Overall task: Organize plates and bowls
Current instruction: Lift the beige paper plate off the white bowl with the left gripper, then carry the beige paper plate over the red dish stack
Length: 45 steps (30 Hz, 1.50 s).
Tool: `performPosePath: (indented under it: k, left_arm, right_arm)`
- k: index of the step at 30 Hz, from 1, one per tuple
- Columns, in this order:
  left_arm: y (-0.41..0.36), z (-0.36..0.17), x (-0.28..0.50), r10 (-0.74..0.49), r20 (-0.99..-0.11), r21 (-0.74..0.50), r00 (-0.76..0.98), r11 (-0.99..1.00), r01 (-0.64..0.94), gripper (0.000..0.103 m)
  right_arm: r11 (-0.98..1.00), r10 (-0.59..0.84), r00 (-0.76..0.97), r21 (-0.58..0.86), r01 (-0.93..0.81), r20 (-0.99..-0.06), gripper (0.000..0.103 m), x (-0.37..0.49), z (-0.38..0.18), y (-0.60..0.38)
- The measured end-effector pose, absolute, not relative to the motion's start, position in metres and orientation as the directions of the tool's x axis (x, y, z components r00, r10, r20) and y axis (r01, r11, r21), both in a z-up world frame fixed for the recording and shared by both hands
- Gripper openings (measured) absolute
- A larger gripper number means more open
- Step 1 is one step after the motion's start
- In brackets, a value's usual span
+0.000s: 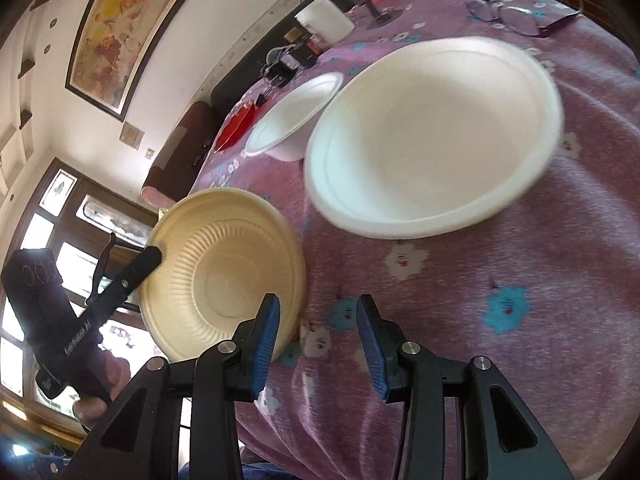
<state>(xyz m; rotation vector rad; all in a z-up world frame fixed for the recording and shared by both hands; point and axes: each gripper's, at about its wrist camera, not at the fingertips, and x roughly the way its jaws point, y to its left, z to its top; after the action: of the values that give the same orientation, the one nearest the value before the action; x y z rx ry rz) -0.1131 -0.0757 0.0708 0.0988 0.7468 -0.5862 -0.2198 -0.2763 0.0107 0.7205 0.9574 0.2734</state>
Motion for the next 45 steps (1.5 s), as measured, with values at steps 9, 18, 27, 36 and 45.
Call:
performPosePath:
  k: [9, 18, 27, 36, 45]
  left_arm:
    - [-0.082, 0.062, -0.119, -0.409, -0.679, -0.027, 0.609, 0.843, 0.537, 0.037]
    - [-0.102, 0.048, -0.125, -0.433, -0.71, -0.022, 0.555, 0.802, 0.597, 0.039]
    - [-0.117, 0.024, -0.129, -0.351, -0.743, 0.062, 0.569, 0.811, 0.582, 0.06]
    - [-0.117, 0.015, -0.126, -0.333, -0.746, 0.065, 0.577, 0.826, 0.56, 0.062]
    - [-0.117, 0.015, -0.127, -0.343, -0.735, 0.058, 0.585, 0.828, 0.558, 0.016]
  right_arm:
    - [0.736, 0.548, 0.535, 0.675, 0.057, -0.643, 0.022, -0.2, 0.0, -0.249]
    - [0.848, 0.391, 0.592, 0.526, 0.067, -0.705, 0.017, -0.227, 0.038, -0.261]
    - [0.894, 0.305, 0.596, 0.439, 0.089, -0.743, 0.035, -0.238, 0.037, -0.267]
    - [0.891, 0.306, 0.596, 0.444, 0.095, -0.742, 0.05, -0.239, 0.031, -0.263]
    - [0.887, 0.309, 0.606, 0.451, 0.095, -0.733, 0.013, -0.237, 0.03, -0.257]
